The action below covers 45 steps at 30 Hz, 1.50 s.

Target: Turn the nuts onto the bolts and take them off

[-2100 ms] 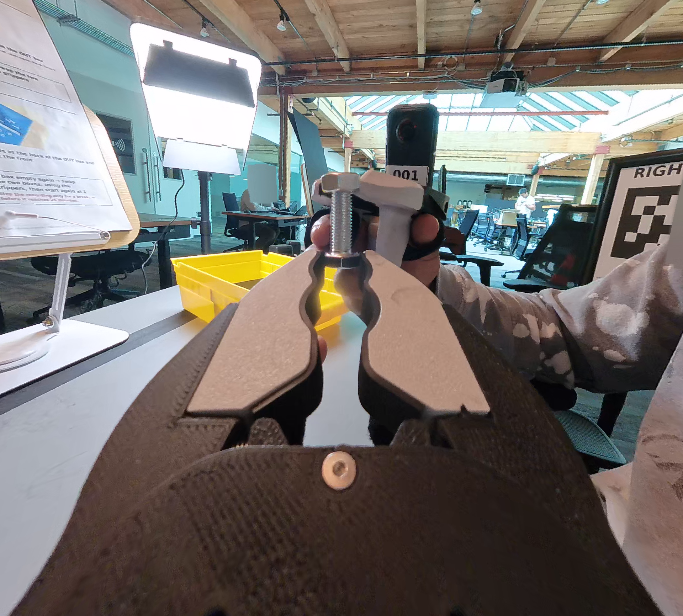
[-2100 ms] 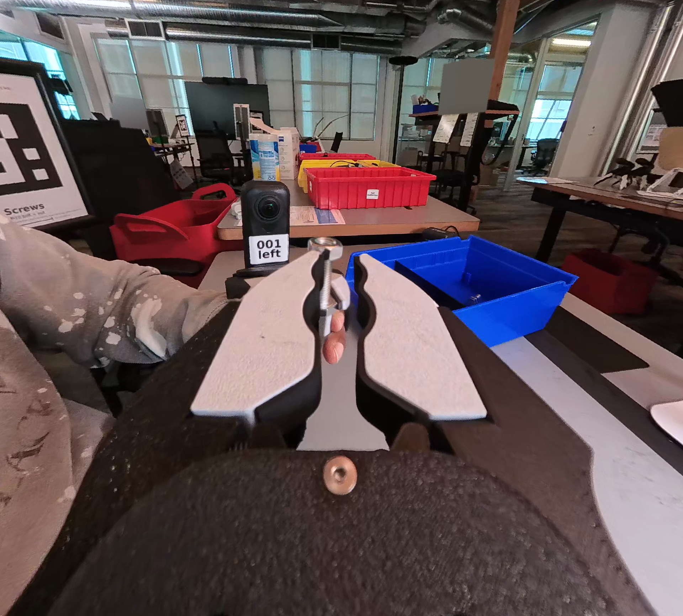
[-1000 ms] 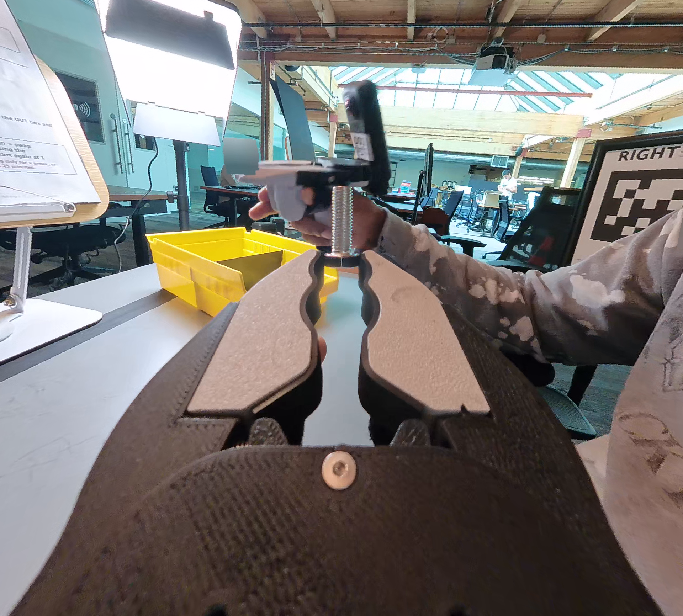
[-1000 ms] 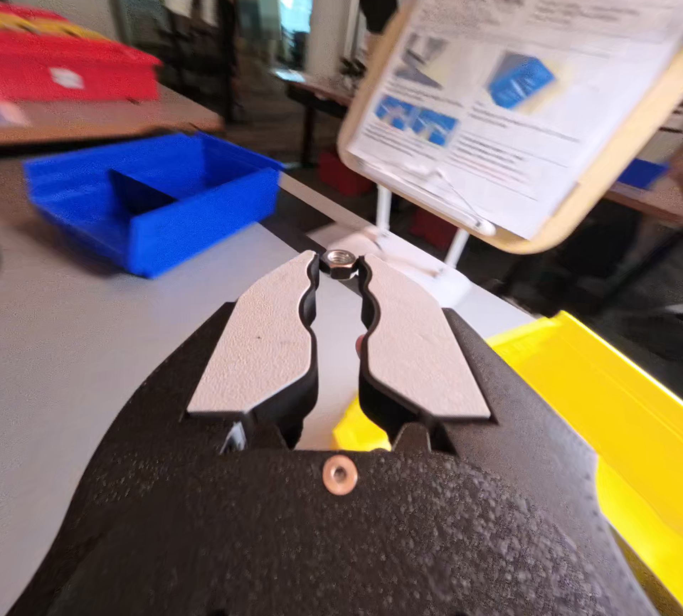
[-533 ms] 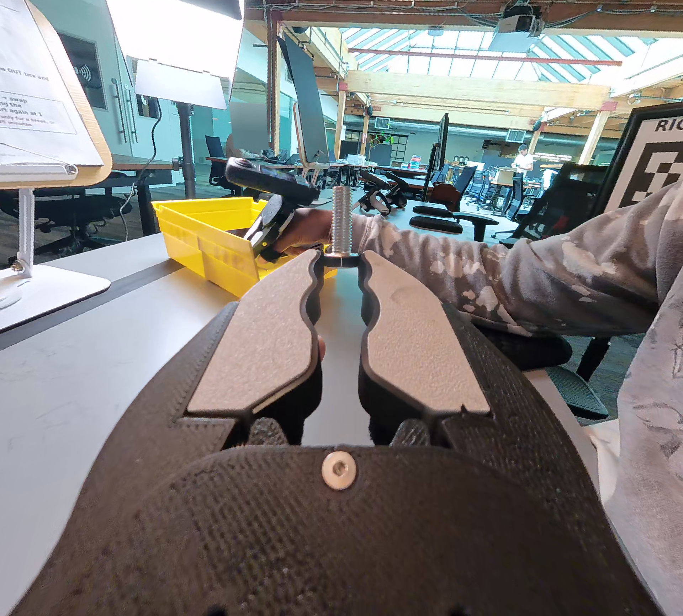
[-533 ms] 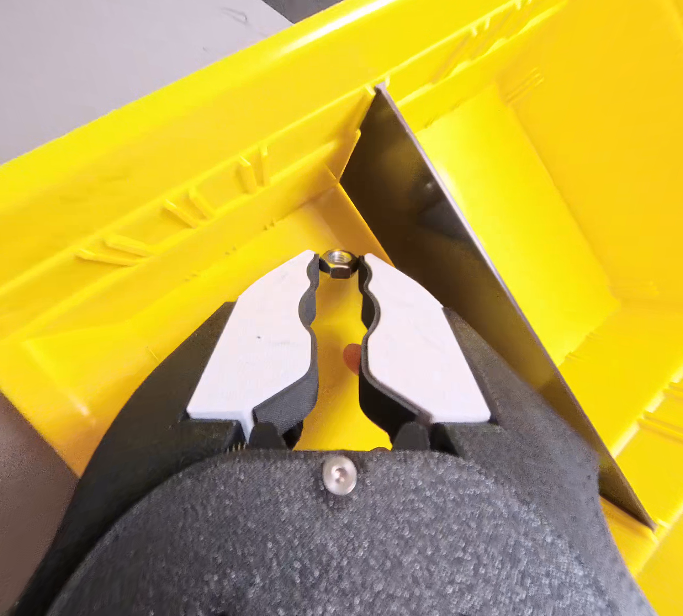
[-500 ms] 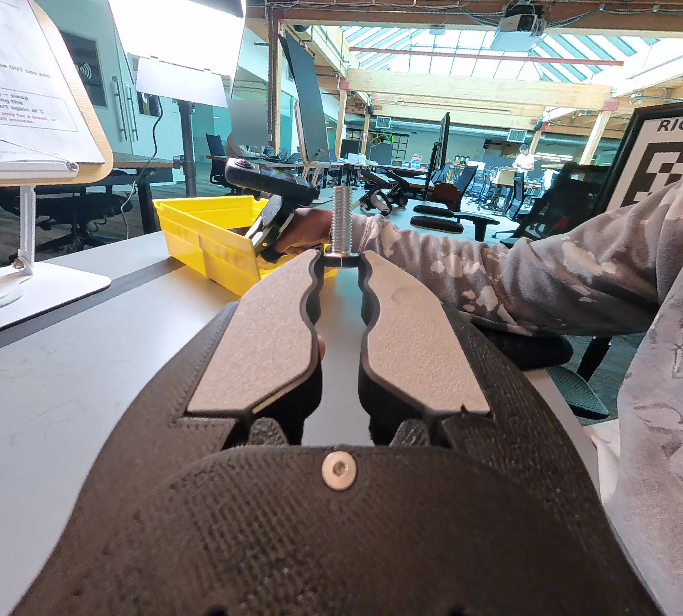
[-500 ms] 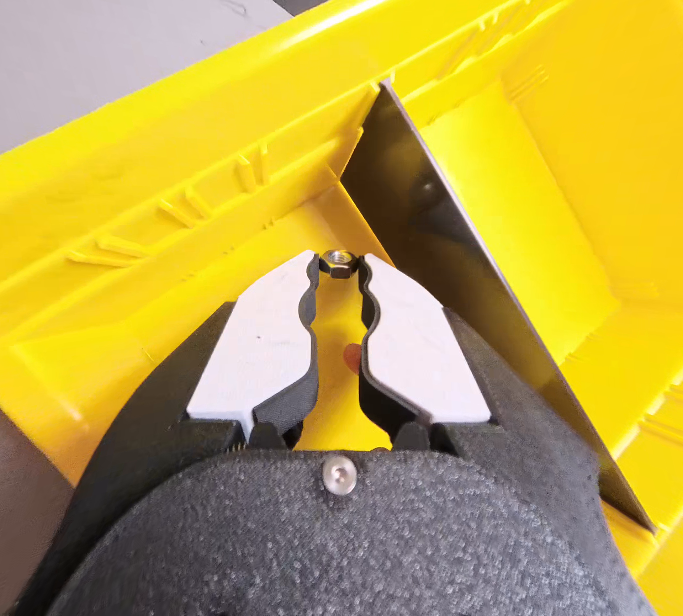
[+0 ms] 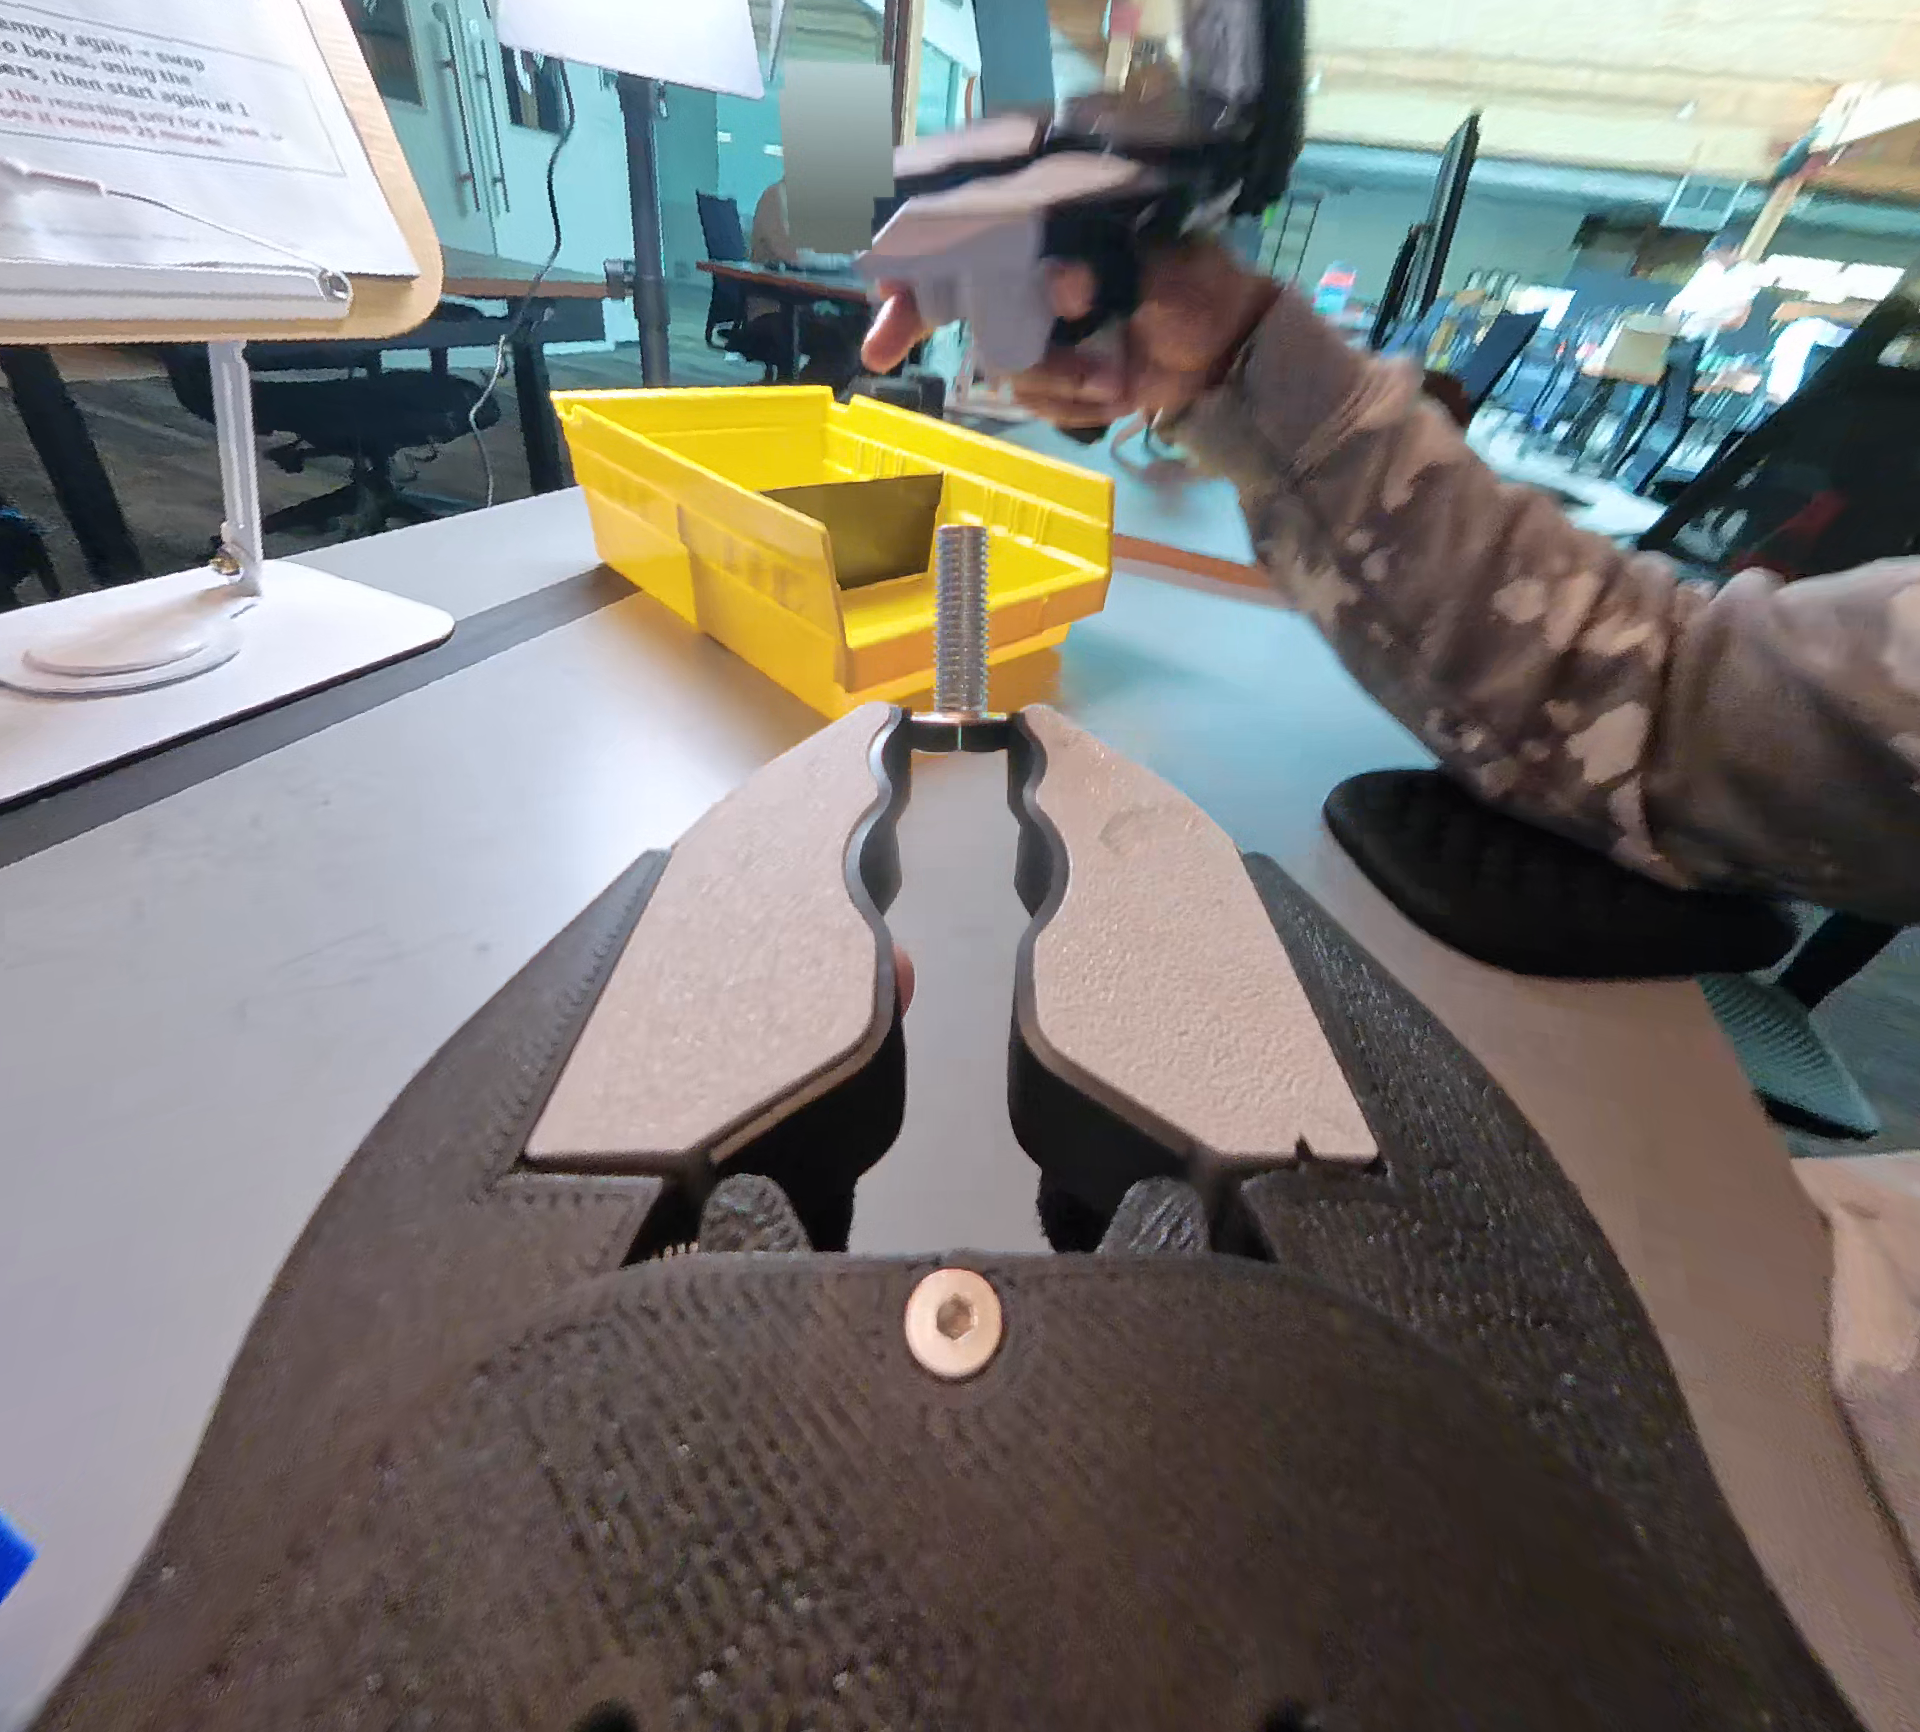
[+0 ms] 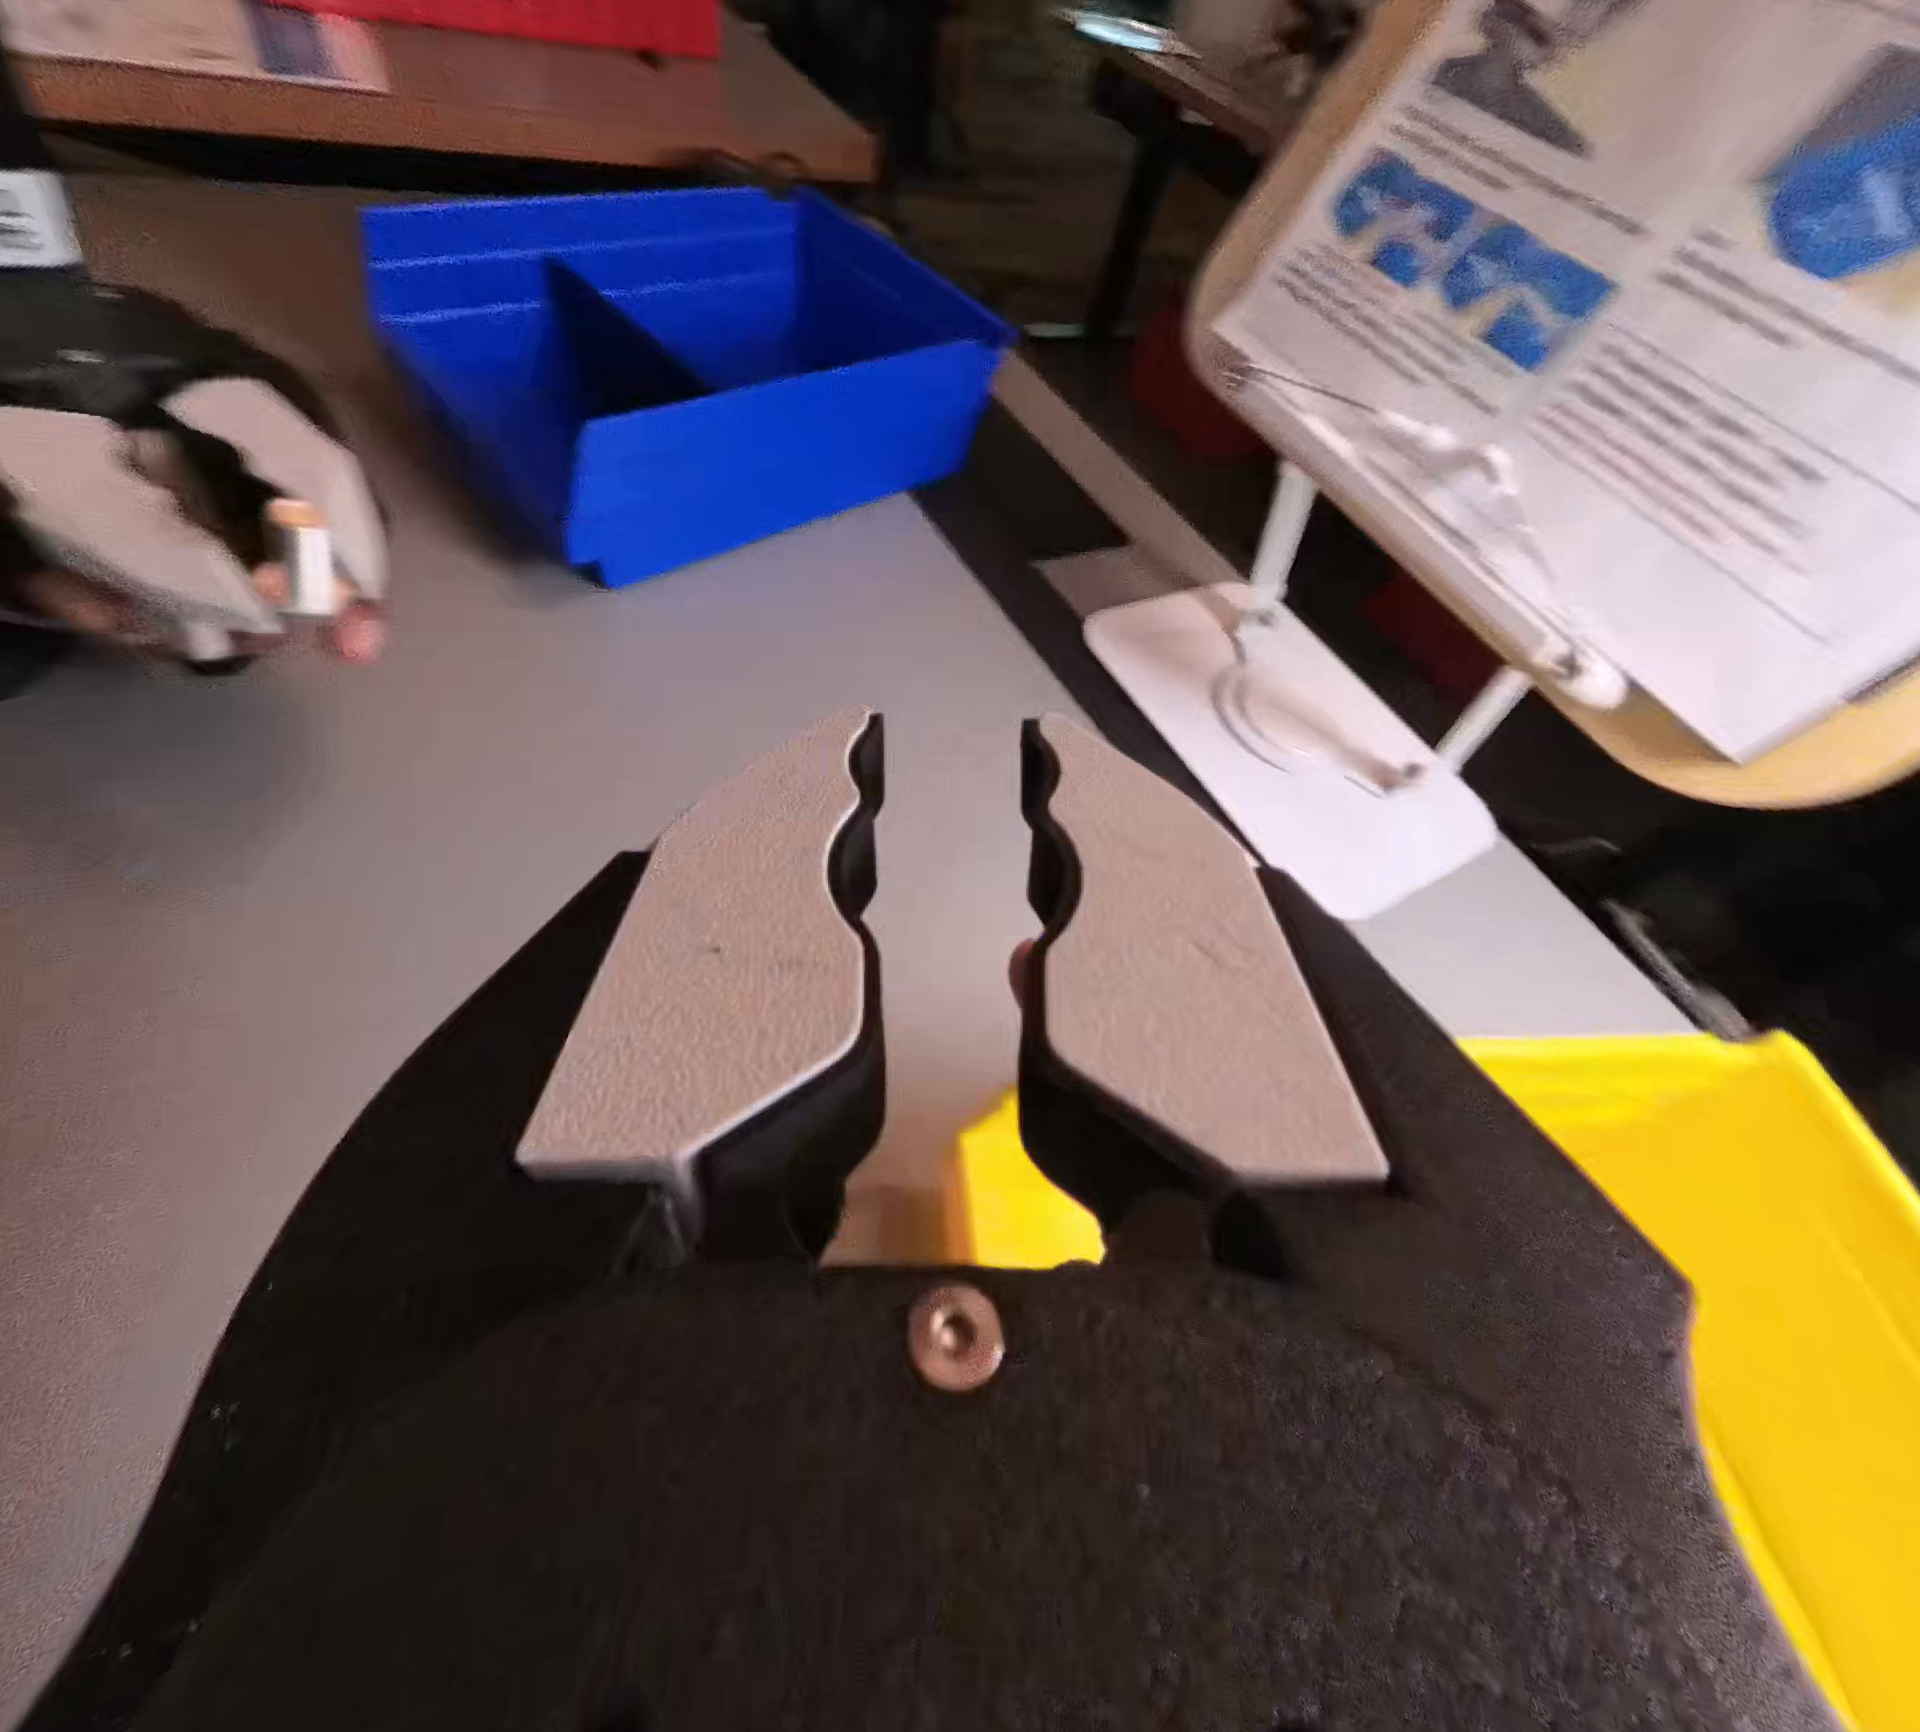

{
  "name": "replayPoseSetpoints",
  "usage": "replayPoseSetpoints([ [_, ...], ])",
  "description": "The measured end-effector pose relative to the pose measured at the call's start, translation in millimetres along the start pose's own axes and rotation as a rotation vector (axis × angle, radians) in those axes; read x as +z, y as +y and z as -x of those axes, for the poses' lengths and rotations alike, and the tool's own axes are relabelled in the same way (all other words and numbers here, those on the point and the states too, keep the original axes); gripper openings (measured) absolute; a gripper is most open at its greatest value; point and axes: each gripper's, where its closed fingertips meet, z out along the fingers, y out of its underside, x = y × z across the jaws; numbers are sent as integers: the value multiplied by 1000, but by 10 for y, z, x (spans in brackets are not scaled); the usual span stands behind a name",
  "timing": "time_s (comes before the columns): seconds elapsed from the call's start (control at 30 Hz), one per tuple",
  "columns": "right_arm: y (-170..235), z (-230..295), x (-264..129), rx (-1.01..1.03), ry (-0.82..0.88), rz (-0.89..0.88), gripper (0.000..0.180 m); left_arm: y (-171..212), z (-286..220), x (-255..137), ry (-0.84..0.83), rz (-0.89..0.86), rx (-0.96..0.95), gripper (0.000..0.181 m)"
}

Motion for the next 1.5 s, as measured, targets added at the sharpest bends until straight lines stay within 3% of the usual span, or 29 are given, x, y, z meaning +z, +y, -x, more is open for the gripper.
replayPoseSetpoints([
  [0.1,-130,937,113,-102,-358,29,25,175,-12,51,-18,111,95,18],
  [0.27,282,1698,441,-211,-592,250,27,369,-94,100,-10,235,229,18],
  [0.4,329,1788,544,-191,-626,223,10,389,-87,84,-10,262,265,18],
  [0.53,318,1756,554,-131,-645,180,10,282,-64,44,19,206,183,18],
  [0.7,501,1761,619,-159,-630,246,10,201,-70,6,82,154,68,18],
  [0.83,433,1712,605,-192,-581,248,25,208,-48,-12,78,171,80,18],
  [1.13,429,1824,717,-341,-502,282,12,267,-45,24,51,197,111,18],
  [1.23,159,1340,688,-297,-310,212,10,72,173,-43,-77,121,145,18],
  [1.33,-50,43,468,-137,131,209,10,-80,387,-166,-196,92,221,22],
  [1.4,161,-907,222,-18,373,332,10,-174,454,-220,-226,62,216,23],
  [1.5,951,-1832,5,179,486,638,10,-249,544,-279,-263,37,210,25],
])
